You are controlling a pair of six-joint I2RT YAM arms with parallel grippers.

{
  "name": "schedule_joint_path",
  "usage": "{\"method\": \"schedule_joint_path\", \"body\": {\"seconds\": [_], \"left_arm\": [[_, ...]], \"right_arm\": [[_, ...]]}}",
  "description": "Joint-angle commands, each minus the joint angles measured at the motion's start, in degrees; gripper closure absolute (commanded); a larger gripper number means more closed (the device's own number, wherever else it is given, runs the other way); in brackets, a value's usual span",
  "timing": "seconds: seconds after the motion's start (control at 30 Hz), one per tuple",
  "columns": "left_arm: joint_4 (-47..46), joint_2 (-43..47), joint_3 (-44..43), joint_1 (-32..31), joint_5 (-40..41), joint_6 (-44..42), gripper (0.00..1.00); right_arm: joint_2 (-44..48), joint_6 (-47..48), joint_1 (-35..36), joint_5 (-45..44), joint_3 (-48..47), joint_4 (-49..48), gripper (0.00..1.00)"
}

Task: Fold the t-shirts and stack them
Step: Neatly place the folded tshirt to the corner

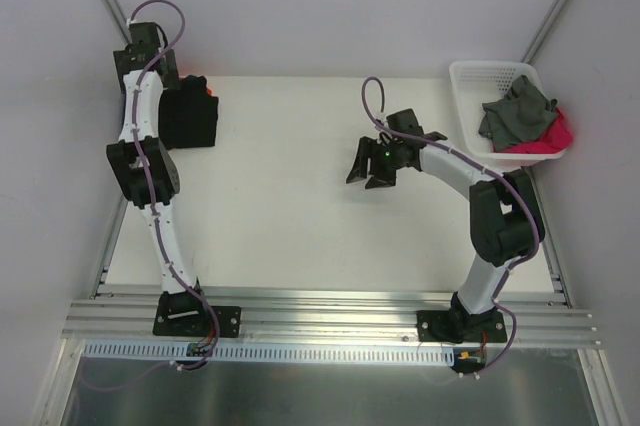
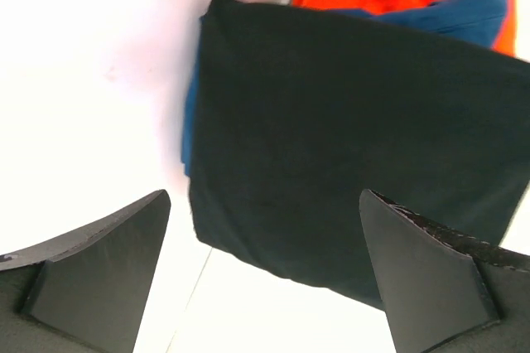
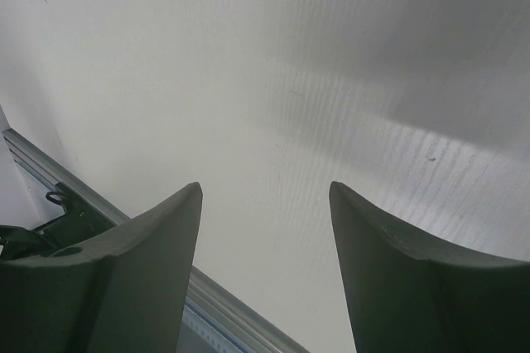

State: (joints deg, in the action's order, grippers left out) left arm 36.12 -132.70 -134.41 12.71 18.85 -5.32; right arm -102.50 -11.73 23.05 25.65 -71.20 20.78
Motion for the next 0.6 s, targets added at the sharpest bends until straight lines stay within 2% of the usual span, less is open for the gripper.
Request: {"method": "schedule_joint_path", "body": {"seconds": [0.0,0.13,0.23,0.27,0.4,0.5,0.57], "left_arm": [[-2.5,4.9,-0.6,-2.7,6.5,0.7,0.01],[-2.2,11.1,4.2,-8.0,6.6,1.3,0.01],[-1.3,16.7,11.9,-15.6,0.2,4.5,0.01],[-0.6,18.5,13.8,-17.4,-4.4,6.9,0.01],[1.4,20.3,20.1,-28.6,-9.1,9.7,0.01],[1.6,21.8,23.5,-32.9,-10.2,11.1,0.01],[1.8,22.3,22.9,-34.8,-10.4,11.8,0.01]], "right_arm": [[3.8,0.9,0.2,-0.7,0.4,-1.3,0.33],[4.8,2.8,-0.3,-1.7,-0.6,-1.6,0.30],[5.5,6.6,-1.5,-2.7,-3.3,0.0,0.29],[5.6,7.5,-2.2,-3.4,-5.7,0.4,0.27],[5.8,10.7,-4.4,-14.1,-13.9,4.1,0.21],[6.2,13.3,-5.9,-21.2,-21.8,7.8,0.17],[7.0,15.4,-7.3,-21.9,-24.5,10.7,0.16]]}}
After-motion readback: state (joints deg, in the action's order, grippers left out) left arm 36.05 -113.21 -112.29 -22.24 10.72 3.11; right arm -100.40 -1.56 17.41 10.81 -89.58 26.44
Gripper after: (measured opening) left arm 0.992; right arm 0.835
